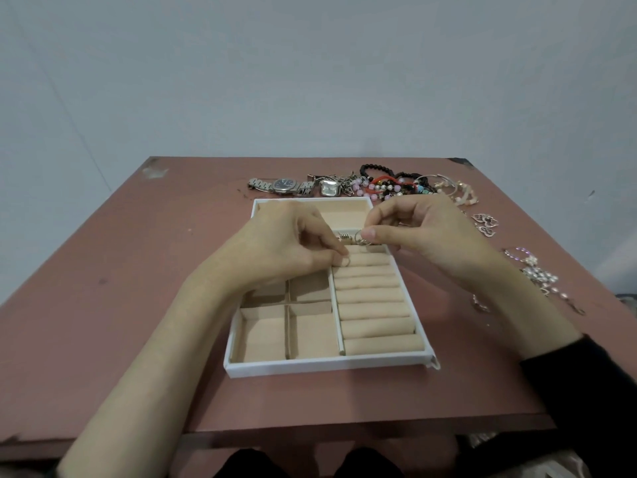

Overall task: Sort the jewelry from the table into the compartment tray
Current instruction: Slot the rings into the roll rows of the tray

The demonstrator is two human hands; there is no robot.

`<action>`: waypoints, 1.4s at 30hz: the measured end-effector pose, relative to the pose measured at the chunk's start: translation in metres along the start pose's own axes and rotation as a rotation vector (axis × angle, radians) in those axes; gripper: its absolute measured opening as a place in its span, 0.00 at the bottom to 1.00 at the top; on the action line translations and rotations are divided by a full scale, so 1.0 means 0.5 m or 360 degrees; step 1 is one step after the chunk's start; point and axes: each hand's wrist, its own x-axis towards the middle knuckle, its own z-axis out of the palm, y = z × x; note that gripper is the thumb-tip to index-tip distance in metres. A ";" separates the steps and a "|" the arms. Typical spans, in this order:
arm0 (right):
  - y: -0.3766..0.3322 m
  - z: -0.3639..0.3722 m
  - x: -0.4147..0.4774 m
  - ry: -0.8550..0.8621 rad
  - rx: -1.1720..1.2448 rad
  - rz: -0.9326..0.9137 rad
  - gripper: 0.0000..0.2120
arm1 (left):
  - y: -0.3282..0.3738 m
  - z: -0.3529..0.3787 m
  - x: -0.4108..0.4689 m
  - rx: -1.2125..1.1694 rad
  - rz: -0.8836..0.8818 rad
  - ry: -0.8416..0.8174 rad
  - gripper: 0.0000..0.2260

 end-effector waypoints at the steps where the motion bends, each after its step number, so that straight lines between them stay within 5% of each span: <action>1: 0.000 0.002 -0.001 0.0005 -0.0034 -0.0029 0.02 | -0.001 -0.001 -0.001 -0.0013 0.0001 -0.0011 0.04; 16: 0.003 0.012 -0.005 -0.0094 -0.0370 -0.0028 0.04 | -0.004 0.001 0.001 -0.0049 -0.0040 -0.0043 0.02; 25: 0.003 0.011 -0.006 -0.0047 -0.0257 -0.0028 0.04 | -0.010 0.010 0.005 -0.0057 -0.0048 -0.0069 0.02; 33: -0.007 0.003 -0.010 -0.0033 -0.0263 -0.0035 0.04 | -0.014 0.003 0.012 0.0028 -0.0055 0.0382 0.05; 42: 0.012 0.006 -0.002 -0.0115 -0.0470 -0.0106 0.05 | -0.017 0.003 0.014 0.0035 -0.0049 0.0495 0.04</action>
